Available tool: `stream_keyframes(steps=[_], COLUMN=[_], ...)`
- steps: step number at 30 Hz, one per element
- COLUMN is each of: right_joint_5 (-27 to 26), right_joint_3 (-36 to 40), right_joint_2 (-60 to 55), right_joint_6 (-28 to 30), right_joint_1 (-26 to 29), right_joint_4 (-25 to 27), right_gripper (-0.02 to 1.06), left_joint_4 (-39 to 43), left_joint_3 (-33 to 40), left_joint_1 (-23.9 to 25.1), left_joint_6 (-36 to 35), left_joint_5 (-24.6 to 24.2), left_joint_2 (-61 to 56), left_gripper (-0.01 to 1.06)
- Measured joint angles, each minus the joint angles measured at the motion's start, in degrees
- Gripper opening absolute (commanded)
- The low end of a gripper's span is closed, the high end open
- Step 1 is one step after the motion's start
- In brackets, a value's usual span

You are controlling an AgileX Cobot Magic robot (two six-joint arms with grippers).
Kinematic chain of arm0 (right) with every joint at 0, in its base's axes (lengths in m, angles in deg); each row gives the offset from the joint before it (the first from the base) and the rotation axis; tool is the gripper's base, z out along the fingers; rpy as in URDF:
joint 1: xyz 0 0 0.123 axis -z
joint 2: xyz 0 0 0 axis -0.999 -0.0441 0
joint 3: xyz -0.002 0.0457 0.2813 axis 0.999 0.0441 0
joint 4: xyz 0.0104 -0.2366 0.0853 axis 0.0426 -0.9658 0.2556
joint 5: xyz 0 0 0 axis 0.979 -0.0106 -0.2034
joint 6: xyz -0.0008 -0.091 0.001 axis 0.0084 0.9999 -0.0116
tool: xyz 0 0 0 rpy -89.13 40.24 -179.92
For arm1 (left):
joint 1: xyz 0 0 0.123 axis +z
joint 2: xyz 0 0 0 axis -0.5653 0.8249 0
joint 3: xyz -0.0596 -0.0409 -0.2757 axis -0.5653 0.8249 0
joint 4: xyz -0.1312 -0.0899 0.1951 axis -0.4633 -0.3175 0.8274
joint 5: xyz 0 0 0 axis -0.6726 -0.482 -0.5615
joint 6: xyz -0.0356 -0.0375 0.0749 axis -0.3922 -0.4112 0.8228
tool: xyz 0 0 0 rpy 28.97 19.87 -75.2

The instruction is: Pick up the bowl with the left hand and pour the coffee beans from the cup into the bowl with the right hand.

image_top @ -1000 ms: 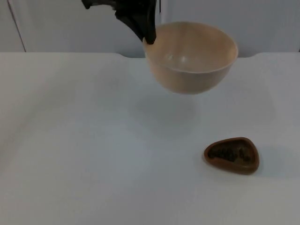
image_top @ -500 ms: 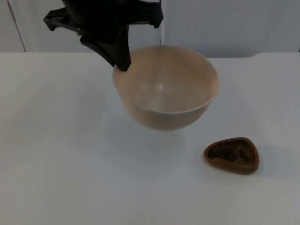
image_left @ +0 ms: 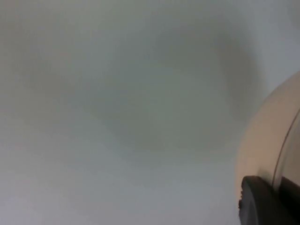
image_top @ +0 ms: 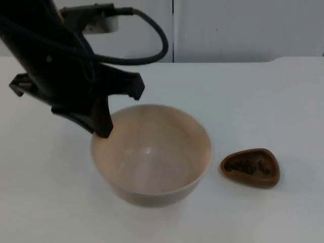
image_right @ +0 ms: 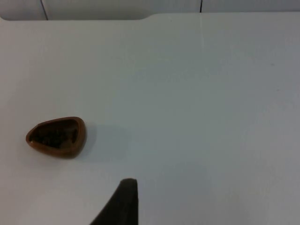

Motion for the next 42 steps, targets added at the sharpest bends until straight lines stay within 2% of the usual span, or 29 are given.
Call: stream_keyframes(steps=[5,8,18,33,42], right_joint_5=[0.0,0.0,0.0,0.0,0.0], right_joint_3=[0.0,0.0,0.0,0.0,0.0], right_joint_2=[0.0,0.0,0.0,0.0,0.0], right_joint_6=[0.0,0.0,0.0,0.0,0.0], right_joint_1=[0.0,0.0,0.0,0.0,0.0], right_joint_4=[0.0,0.0,0.0,0.0,0.1], right_gripper=[1.05,1.05,1.05,1.05,1.05], left_joint_4=[-3.4,-3.5,-3.7,4.4,4.2], left_joint_3=[6.0,6.7,6.9,6.9,6.9], left_joint_1=[0.0,0.0,0.0,0.0,0.0], left_joint_6=[0.1,0.1,-1.8,-13.3,-13.9], left_joint_5=[4.5,4.6,5.8,8.1,8.9], left_joint_2=[-2.0,-2.1,-2.2,-2.2,-2.2], left_gripper=[0.0,0.0,0.0,0.0,0.0])
